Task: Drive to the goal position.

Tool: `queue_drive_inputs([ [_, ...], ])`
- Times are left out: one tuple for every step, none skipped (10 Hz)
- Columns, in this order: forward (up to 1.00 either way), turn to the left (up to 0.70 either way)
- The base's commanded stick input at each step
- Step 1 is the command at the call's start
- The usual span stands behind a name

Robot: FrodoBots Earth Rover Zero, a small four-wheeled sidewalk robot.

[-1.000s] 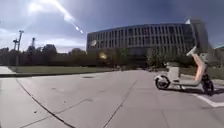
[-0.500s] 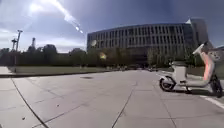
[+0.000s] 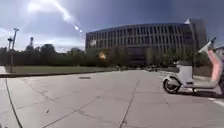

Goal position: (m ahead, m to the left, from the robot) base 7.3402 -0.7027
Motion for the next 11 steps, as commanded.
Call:
queue_drive_inputs([
  [0.50, -0.50],
  [0.50, -0.50],
  [0.50, -0.45],
  [0.50, -0.38],
  [0.50, -0.31],
  [0.50, -0.24],
  [0.50, -0.17],
  [0.50, -0.10],
  [0.50, -0.03],
  [0.50, 0.00],
  [0.50, 0.00],
])
